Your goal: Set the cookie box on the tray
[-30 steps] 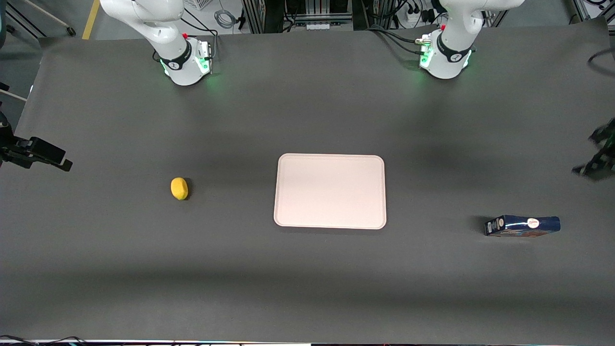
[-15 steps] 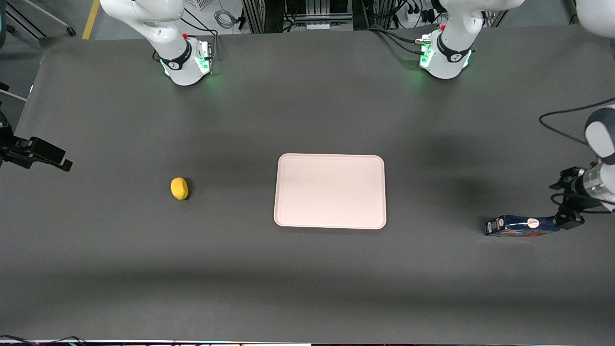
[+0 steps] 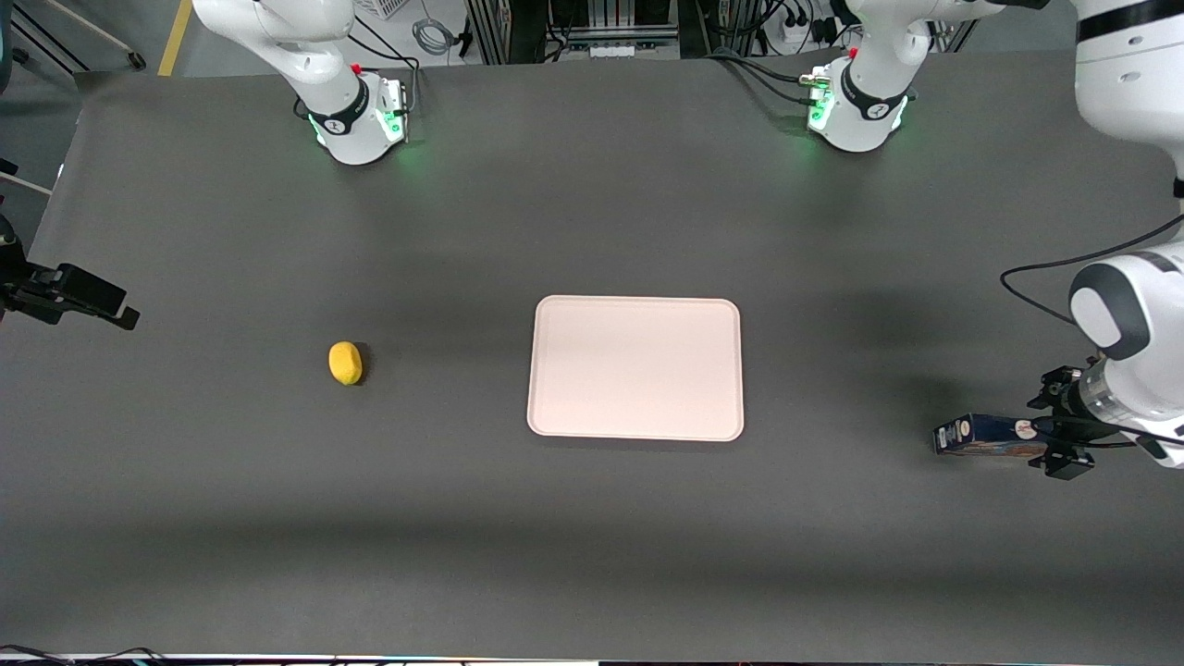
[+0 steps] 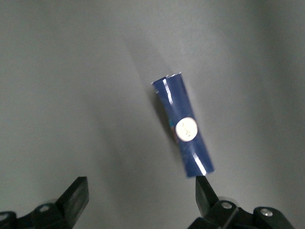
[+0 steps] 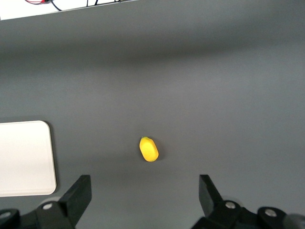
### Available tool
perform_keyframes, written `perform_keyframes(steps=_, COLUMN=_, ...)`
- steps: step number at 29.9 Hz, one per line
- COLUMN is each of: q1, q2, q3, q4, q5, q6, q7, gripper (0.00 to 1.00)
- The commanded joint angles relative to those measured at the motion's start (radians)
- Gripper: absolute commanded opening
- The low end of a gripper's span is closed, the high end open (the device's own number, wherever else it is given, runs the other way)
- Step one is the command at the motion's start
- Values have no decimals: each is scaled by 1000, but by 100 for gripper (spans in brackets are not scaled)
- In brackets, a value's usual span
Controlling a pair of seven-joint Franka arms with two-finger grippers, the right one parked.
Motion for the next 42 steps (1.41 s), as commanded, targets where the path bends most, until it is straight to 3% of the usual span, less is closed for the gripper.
perform_keyframes(steps=1, q1=-2, q2=-2, q3=2, q4=-21, q5=-9, q6=35, q7=-17, gripper=100)
perform_keyframes(steps=15, q1=-2, q2=27, q3=1, q4=-114, q5=-12, q6=206, q7=-19, gripper=98)
perform_keyframes(steps=17, q1=-2, q2=31, q3=1, q4=-117, q5=-33, q6=223, q7=-19, gripper=88)
perform_keyframes(steps=20, q1=-2, q2=33, q3=1, q4=-117, q5=-77, q6=226, q7=-19, gripper=55)
perform_keyframes(steps=21, q1=-2, q2=34, q3=1, q4=-116, q5=-85, q6=227, q7=-17, gripper=44)
perform_keyframes(steps=23, q1=-2, q2=33, q3=1, q4=-116, q5=-87, q6=226, q7=-17, gripper=11)
perform_keyframes(steps=25, q1=-3, q2=33, q3=1, q4=-116, q5=-88, q6=224, q7=-19, gripper=1)
perform_keyframes(steps=35, q1=-8, q2=13, q3=1, q4=-74, q5=-91, q6=191, q7=-20, gripper=0)
perform_keyframes(steps=42, q1=-14, q2=-86, q3=-4, q4=19, q5=-71, q6=-52, q7=1, gripper=0)
